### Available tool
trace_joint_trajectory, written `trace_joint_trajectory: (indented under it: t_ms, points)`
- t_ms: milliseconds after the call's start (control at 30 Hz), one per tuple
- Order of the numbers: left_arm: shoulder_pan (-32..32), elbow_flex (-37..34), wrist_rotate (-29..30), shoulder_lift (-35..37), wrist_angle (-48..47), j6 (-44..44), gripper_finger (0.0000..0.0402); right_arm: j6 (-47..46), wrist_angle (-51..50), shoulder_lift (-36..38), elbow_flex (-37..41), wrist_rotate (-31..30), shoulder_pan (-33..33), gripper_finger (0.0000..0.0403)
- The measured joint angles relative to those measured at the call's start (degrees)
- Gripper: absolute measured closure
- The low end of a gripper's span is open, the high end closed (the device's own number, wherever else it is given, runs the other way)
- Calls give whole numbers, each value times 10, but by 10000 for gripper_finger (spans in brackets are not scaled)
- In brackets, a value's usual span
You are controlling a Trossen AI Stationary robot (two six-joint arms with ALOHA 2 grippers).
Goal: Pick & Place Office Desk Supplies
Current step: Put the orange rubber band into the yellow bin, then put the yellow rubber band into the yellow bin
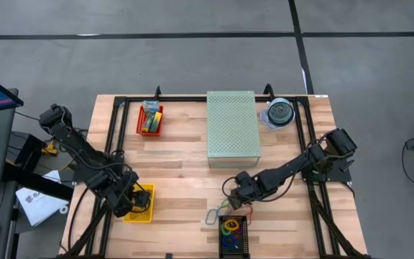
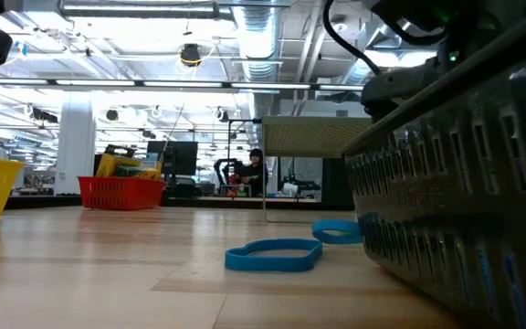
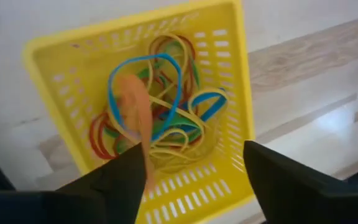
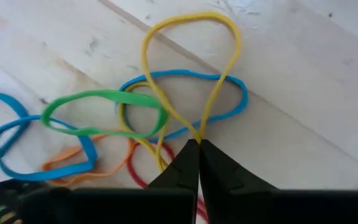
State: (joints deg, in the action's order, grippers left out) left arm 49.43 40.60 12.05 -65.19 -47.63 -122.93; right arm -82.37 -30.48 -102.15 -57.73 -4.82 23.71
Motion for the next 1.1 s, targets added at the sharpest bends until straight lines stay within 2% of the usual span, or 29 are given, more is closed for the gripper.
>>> trace_joint_trajectory:
  t_ms: [67,167,233,367,467,567,700,800,900,1100]
  points:
    - [0,0,6,0,-3,1,134,-1,-7,0,-5,-2,2,401]
    - [0,0,54,12,9,-2,125,-2,-28,0,-13,-2,4,402]
    - [0,0,66,27,6,0,123,-2,-43,1,-19,-4,6,402]
    - [-3,0,33,44,-14,5,128,-2,-62,1,-36,-9,11,402]
    - [0,0,59,61,11,7,130,-2,-70,1,-46,-12,15,403]
    - [-4,0,51,77,15,14,130,-2,-84,1,-58,-14,19,403]
    - [-6,0,56,77,20,15,131,-14,-103,1,-72,-23,31,403]
    - [-8,0,25,74,8,23,131,-18,-115,2,-83,-27,40,403]
    - [-9,0,31,68,22,23,130,-28,-120,2,-87,-28,47,403]
    - [-10,0,-1,61,31,27,131,-32,-125,2,-87,-28,53,403]
